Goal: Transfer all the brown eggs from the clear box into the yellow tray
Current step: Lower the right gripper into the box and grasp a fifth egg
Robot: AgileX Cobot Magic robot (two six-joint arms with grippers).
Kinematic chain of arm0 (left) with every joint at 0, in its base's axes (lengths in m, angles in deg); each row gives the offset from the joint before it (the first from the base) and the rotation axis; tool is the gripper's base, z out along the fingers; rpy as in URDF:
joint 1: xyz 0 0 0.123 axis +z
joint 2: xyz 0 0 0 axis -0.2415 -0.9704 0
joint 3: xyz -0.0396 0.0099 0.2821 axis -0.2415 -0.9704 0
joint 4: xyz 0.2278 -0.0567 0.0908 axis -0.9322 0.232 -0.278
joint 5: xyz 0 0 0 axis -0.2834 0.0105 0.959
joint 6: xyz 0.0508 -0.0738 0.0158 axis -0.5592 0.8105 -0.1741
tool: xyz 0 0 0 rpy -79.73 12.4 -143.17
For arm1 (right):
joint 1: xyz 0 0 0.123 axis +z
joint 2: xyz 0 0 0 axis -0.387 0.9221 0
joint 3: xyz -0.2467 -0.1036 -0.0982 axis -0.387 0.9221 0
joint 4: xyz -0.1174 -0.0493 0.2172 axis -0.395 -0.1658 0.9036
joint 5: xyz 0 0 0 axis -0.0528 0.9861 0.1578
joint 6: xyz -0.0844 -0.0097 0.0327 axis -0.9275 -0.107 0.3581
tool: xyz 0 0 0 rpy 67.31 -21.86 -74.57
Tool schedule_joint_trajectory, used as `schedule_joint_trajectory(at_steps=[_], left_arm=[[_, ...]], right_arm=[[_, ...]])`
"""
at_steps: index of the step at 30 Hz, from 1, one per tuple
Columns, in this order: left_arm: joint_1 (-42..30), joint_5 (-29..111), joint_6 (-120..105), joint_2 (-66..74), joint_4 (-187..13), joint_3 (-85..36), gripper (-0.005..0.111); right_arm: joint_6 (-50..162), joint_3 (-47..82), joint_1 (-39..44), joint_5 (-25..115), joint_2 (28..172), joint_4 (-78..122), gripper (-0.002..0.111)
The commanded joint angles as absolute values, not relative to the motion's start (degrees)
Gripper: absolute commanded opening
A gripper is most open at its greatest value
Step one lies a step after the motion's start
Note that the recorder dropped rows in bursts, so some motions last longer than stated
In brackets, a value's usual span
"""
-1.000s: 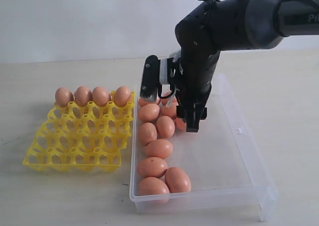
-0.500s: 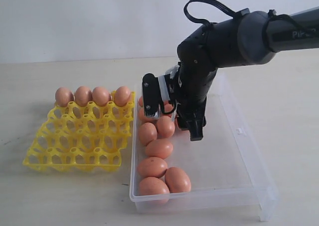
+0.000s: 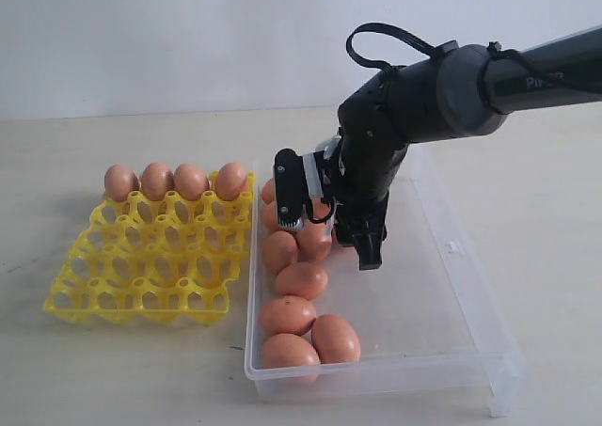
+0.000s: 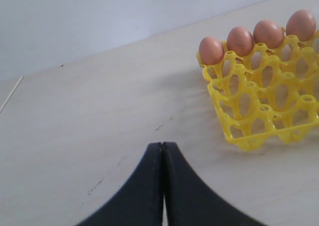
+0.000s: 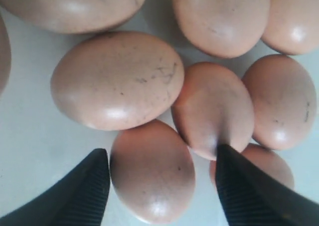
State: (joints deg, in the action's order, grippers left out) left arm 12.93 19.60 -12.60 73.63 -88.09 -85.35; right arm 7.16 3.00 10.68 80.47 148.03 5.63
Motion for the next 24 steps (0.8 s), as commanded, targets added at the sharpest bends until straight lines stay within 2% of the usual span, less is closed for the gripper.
schedule_joint_trajectory(at_steps=[1,4,6,9,15,20,24], left_arm=[[12.7,20.1,-12.3,74.0,-88.1,-85.1,0.000],[12.7,20.1,-12.3,74.0,-88.1,-85.1,0.000],[12.7,20.1,-12.3,74.0,-88.1,-85.1,0.000],[12.7,20.1,-12.3,74.0,-88.1,-85.1,0.000],[12.7,20.1,-12.3,74.0,-88.1,-85.1,0.000],[12.7,20.1,-12.3,74.0,-88.1,-85.1,0.000],[12.7,20.1,-12.3,74.0,-88.1,-85.1,0.000]], right_arm=[[6.9,3.3,10.4,80.3,149.3,6.2,0.036],[7.1,3.3,10.4,80.3,149.5,7.3,0.020],[7.1,3.3,10.4,80.2,149.9,7.7,0.024],[7.1,3.3,10.4,80.1,151.0,7.9,0.039],[7.1,3.3,10.4,79.7,151.3,7.9,0.040],[7.3,3.3,10.4,79.7,151.3,7.9,0.054],[7.3,3.3,10.4,79.7,151.3,7.9,0.054]])
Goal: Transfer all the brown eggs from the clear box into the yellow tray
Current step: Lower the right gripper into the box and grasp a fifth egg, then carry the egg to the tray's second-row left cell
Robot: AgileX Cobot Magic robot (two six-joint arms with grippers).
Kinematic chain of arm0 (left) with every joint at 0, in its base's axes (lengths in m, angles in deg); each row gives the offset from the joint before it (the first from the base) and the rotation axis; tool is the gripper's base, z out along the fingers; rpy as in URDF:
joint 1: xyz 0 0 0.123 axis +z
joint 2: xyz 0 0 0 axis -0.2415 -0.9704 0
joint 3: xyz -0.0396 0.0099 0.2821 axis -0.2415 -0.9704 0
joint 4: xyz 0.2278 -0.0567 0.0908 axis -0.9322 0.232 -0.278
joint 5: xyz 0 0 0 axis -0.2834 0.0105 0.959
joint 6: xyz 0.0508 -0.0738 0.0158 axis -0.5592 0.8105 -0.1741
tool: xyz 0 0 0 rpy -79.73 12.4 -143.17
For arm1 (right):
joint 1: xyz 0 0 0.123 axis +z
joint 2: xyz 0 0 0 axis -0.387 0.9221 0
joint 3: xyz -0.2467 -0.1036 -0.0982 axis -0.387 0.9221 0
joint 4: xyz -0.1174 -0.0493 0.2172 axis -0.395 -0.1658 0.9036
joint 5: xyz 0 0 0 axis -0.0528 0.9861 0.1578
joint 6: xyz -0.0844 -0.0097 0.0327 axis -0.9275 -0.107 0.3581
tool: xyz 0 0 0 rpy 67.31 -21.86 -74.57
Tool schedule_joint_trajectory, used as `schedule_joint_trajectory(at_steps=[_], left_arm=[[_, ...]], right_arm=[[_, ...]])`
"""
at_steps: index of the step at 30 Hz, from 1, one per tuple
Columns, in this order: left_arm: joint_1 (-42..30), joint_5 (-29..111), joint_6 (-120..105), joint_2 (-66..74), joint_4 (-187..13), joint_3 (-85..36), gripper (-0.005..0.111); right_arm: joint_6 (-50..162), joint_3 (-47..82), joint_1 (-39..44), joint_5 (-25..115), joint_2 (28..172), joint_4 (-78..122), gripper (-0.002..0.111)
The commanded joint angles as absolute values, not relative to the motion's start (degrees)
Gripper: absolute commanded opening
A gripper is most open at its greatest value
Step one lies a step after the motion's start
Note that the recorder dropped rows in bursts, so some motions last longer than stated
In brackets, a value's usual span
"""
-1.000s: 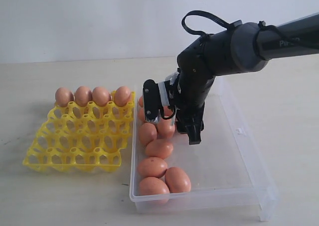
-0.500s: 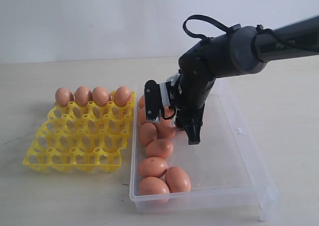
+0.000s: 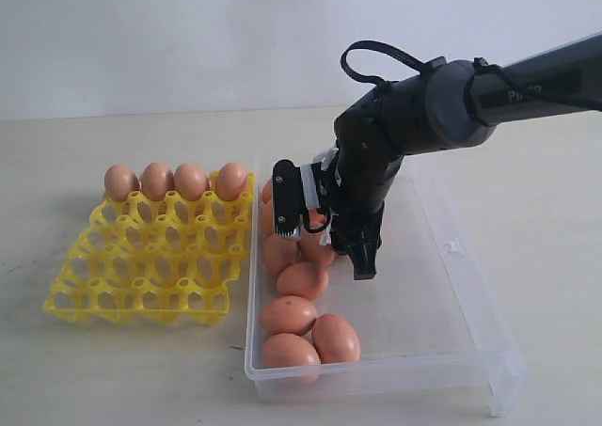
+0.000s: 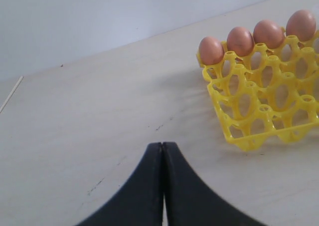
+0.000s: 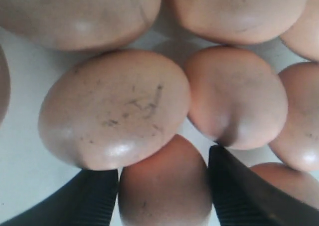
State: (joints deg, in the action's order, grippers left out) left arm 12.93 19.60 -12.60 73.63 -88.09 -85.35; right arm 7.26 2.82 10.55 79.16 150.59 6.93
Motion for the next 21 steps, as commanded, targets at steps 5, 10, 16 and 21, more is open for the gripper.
schedule_joint_trajectory(at_steps=[5,10,16,21], left_arm=[[12.7,20.1,-12.3,74.0,-88.1,-85.1,0.000],[12.7,20.1,-12.3,74.0,-88.1,-85.1,0.000],[12.7,20.1,-12.3,74.0,-88.1,-85.1,0.000],[12.7,20.1,-12.3,74.0,-88.1,-85.1,0.000]], right_arm=[[7.3,3.3,10.4,80.0,151.2,7.5,0.017],[11.0,3.3,10.6,80.6,146.1,6.1,0.000],[24.0,3.3,10.6,67.8,135.1,9.5,0.000],[29.0,3.3,13.0,47.8,134.6,30.1,0.000]])
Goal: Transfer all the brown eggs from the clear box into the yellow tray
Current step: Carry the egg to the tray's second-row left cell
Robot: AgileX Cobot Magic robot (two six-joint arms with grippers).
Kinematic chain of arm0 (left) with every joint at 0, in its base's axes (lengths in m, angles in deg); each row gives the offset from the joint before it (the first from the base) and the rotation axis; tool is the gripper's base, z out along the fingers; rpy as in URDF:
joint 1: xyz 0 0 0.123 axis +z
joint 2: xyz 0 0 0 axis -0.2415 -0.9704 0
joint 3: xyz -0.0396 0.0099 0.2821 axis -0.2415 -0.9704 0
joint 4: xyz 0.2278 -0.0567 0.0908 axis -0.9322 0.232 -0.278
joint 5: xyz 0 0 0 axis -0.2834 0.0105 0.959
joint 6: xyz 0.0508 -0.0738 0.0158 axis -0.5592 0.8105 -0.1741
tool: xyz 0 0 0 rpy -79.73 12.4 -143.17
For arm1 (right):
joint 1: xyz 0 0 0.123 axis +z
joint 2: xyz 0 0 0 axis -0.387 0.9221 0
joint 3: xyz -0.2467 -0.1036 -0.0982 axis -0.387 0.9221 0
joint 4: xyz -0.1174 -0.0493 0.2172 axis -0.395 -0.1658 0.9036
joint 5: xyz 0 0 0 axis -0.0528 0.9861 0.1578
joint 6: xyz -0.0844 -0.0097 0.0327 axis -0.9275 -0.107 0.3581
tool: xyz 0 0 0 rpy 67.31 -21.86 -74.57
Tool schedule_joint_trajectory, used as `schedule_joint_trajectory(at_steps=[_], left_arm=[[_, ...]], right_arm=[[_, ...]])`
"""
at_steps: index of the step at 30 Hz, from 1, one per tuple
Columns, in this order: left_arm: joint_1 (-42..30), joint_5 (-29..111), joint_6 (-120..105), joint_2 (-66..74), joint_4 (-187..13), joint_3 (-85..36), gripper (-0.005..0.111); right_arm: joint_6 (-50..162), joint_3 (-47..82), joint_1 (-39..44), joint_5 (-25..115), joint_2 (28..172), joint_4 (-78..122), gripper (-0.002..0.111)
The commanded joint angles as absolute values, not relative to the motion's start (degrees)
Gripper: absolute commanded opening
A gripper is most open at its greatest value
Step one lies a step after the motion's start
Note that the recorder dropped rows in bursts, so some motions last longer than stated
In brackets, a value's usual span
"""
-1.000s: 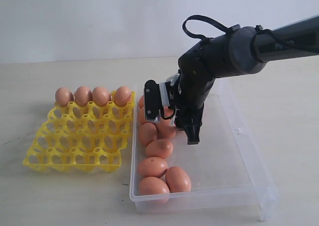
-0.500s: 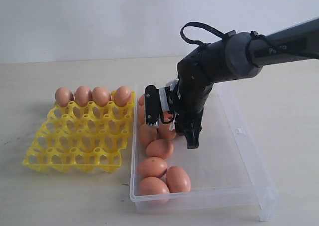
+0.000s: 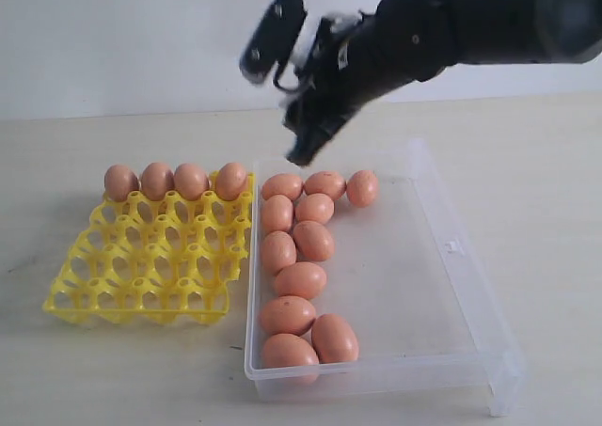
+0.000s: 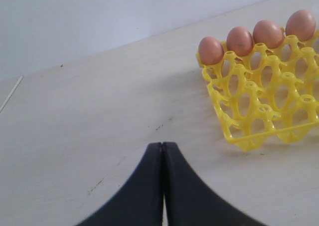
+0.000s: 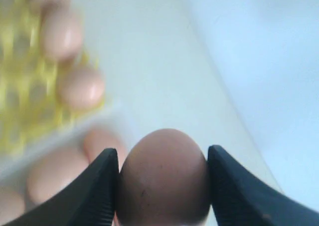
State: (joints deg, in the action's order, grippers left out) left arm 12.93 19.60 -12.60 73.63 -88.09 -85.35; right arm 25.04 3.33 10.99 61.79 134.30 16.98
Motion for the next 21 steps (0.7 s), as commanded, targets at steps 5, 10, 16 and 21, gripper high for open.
schedule_joint_trajectory(at_steps=[5,10,16,21], left_arm=[[12.7,20.1,-12.3,74.0,-88.1,-85.1,0.000],[12.7,20.1,-12.3,74.0,-88.1,-85.1,0.000],[12.7,20.1,-12.3,74.0,-88.1,-85.1,0.000],[12.7,20.1,-12.3,74.0,-88.1,-85.1,0.000]], right_arm=[[38.8,3.3,18.0,38.8,140.4,23.9,0.000],[64.7,3.0,21.3,28.2,145.8,11.2,0.000],[93.2,-1.8,21.9,21.8,152.1,-5.0,0.000],[102.8,-7.6,21.9,18.9,157.1,-12.1,0.000]])
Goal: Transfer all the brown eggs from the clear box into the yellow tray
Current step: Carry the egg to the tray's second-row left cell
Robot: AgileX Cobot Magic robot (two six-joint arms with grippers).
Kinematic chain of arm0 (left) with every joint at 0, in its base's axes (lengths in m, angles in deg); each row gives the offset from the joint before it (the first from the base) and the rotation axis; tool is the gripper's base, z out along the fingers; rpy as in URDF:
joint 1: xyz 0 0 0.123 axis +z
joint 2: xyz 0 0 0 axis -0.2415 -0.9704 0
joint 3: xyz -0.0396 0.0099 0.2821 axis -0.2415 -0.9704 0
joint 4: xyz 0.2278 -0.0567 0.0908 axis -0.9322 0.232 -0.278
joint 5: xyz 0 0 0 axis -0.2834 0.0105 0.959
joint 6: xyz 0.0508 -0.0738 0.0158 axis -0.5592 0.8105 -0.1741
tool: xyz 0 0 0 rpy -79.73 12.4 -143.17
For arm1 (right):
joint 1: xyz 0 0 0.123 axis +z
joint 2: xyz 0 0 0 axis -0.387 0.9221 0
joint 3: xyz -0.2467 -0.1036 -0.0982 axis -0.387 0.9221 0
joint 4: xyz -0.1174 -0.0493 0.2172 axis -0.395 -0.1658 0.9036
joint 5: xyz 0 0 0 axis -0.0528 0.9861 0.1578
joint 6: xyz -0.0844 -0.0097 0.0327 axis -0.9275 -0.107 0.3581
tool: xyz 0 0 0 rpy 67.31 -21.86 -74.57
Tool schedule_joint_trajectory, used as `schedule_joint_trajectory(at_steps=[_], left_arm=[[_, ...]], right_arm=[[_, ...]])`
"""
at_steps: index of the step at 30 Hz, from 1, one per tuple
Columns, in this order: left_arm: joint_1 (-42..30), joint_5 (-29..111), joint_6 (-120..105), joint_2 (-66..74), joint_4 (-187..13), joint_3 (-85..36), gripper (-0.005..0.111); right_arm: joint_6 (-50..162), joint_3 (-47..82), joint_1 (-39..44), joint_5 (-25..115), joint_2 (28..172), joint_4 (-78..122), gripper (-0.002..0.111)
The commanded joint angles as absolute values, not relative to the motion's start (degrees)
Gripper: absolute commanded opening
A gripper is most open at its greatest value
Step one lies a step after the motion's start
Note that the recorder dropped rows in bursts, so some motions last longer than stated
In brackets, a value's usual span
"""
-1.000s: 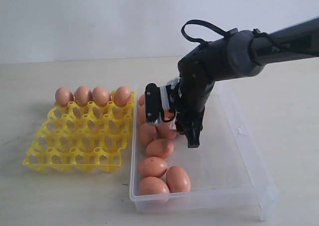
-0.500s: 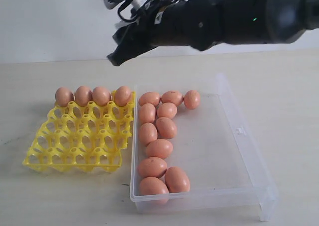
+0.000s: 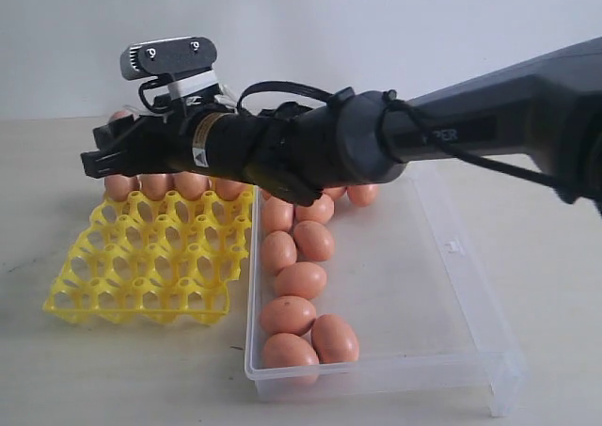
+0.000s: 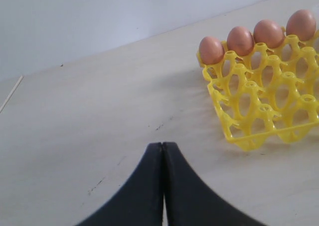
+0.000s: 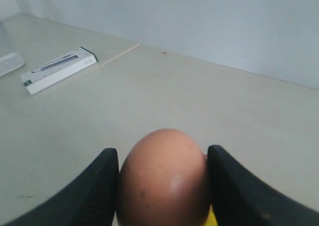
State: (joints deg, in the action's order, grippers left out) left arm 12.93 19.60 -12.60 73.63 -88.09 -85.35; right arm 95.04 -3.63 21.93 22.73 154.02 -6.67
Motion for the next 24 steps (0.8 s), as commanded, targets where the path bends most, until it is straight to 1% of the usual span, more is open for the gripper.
schedule_joint_trajectory(at_steps=[1,7,24], left_arm=[[12.7,20.1,-12.3,74.0,-88.1,-85.1,0.000],[12.7,20.1,-12.3,74.0,-88.1,-85.1,0.000],[12.7,20.1,-12.4,74.0,-88.1,-85.1,0.000]], right_arm=[[103.4,-8.5,21.9,18.7,158.2,-12.3,0.000],[110.4,-14.5,21.9,16.9,163.8,-21.2,0.000],[111.5,-29.3,21.4,18.6,176.9,-22.0,0.000]])
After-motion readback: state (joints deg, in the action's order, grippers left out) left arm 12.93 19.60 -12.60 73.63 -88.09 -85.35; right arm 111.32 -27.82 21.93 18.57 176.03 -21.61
